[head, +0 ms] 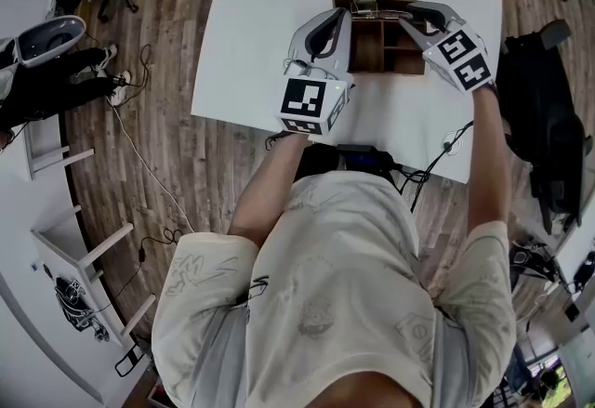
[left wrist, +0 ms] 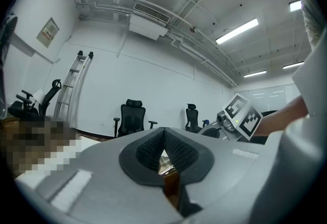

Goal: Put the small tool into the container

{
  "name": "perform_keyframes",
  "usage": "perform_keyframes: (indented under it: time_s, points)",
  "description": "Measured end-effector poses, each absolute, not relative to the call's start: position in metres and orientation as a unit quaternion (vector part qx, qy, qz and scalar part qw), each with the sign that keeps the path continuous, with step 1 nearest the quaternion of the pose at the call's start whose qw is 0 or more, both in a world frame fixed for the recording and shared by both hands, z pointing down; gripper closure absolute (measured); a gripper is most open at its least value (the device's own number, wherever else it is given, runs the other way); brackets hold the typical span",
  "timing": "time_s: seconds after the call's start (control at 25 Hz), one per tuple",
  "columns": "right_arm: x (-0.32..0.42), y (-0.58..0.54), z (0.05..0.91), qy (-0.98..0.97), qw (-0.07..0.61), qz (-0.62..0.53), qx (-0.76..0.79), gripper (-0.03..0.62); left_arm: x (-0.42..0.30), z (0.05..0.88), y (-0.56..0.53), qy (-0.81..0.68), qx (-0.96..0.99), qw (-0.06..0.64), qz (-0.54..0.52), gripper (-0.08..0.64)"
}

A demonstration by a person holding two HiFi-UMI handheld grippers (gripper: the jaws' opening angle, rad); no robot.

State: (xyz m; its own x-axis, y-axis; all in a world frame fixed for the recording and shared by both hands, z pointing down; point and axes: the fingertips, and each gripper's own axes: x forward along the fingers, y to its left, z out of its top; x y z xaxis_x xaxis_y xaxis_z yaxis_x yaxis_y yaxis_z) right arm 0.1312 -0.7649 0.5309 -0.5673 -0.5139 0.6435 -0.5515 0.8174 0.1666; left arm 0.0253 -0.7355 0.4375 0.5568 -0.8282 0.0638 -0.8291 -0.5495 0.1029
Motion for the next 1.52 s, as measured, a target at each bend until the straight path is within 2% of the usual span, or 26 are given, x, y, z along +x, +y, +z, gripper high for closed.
perform_keyframes:
  time_s: [0.52, 1.0, 1.52]
  points:
    - [0.148, -0.746, 0.486, -0.889, 0.219, 0.035, 0.402, 0.497, 0.044, 0.419, -0.725, -0.466, 0.883, 0.050, -0.001, 0.560]
    - [0.161, -0.728, 0.463, -0.870, 0.135, 0.042, 0.472, 0.500, 0.052, 0.414, -0.720, -0.460, 0.887, 0.043, -0.003, 0.560]
    - [0.165, -0.706, 0.432, -0.848, 0.085, 0.016, 0.522, 0.514, 0.056, 0.410, -0.709, -0.457, 0.888, 0.040, -0.008, 0.560]
